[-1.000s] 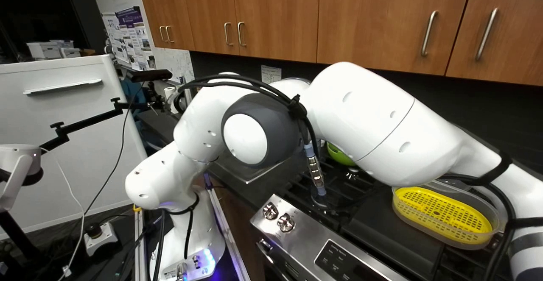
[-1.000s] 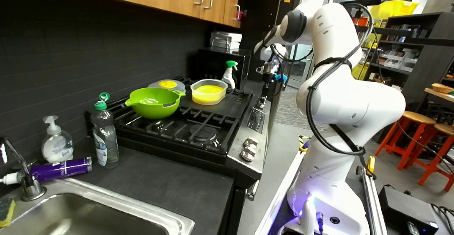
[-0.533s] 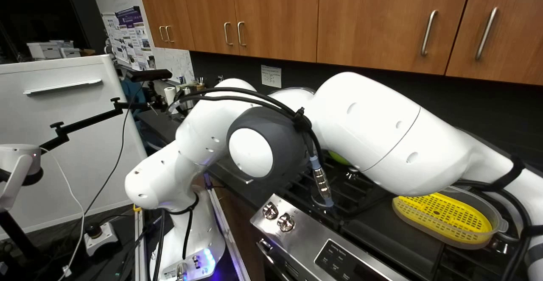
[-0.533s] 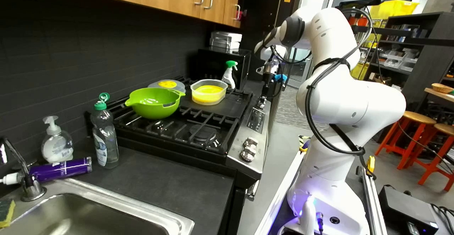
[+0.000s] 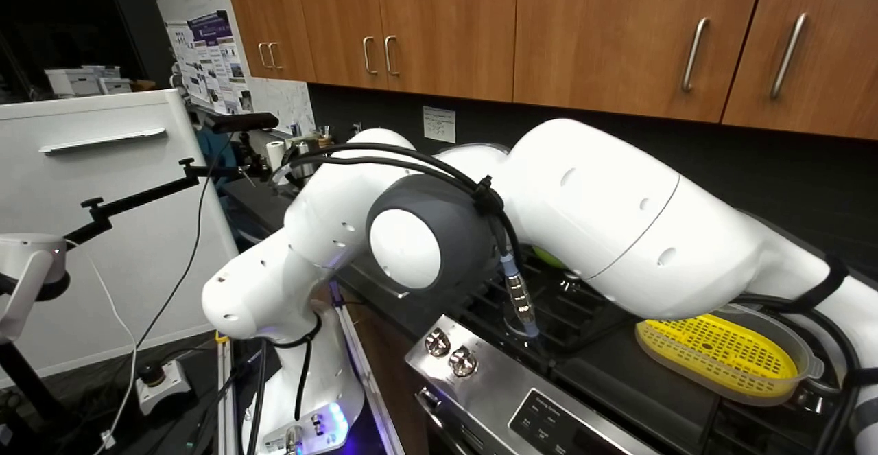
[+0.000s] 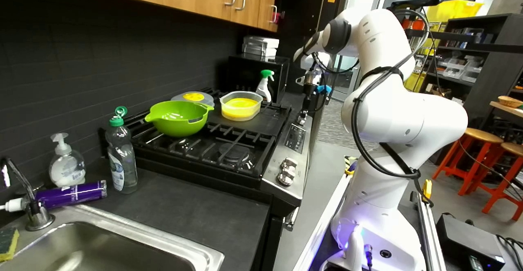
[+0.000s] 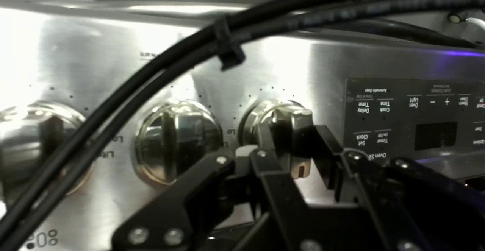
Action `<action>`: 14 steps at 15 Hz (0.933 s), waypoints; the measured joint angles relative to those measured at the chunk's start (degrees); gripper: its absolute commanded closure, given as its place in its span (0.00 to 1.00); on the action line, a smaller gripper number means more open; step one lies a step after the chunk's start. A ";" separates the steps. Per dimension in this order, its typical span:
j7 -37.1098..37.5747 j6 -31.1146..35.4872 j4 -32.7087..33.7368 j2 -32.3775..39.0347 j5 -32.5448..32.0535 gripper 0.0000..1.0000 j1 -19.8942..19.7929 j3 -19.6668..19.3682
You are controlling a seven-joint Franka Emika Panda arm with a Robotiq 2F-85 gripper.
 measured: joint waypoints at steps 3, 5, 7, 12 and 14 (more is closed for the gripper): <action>-0.86 3.15 0.45 -0.87 -1.91 0.21 -0.17 -1.28; -1.94 6.97 0.39 -1.86 -2.55 0.10 -0.59 -2.29; -3.09 11.20 -0.19 -3.12 -2.72 0.02 -1.13 -3.11; -3.95 18.31 -1.60 -4.06 -1.79 0.00 -3.85 -3.54; -4.09 19.62 1.05 -1.73 -1.40 0.00 -6.56 -3.14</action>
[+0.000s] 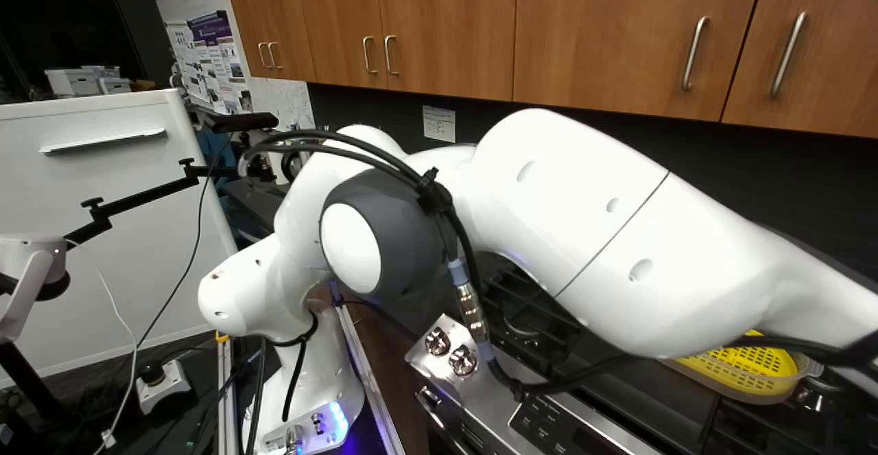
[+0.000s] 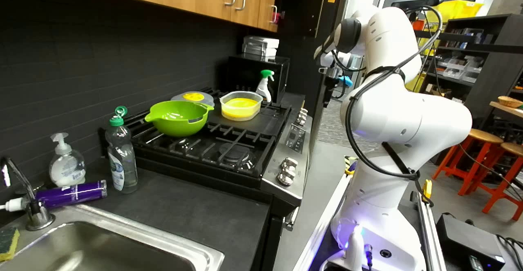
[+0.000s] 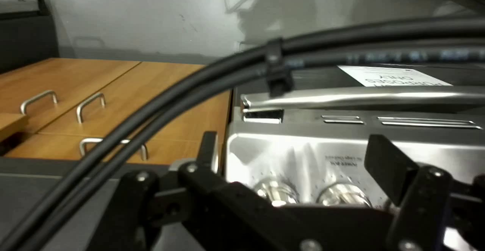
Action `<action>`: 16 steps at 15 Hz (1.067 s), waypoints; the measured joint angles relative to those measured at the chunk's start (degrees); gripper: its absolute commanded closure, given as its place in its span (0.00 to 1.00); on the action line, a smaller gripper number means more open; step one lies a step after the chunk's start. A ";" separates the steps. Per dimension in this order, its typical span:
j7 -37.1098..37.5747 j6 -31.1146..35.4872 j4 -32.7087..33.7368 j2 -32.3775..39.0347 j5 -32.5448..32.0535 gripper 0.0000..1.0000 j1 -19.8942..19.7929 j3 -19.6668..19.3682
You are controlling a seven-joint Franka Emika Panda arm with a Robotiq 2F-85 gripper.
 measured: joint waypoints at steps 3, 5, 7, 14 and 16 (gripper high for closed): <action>-0.78 0.04 7.22 5.63 0.45 0.00 -4.41 0.75; -0.89 0.04 9.43 7.64 0.57 0.00 -5.29 1.07; -0.87 0.03 10.01 7.89 0.57 0.00 -5.04 1.34; -0.84 0.01 10.49 7.89 0.57 0.00 -4.81 1.44; -0.84 0.01 10.50 7.89 0.57 0.00 -4.80 1.44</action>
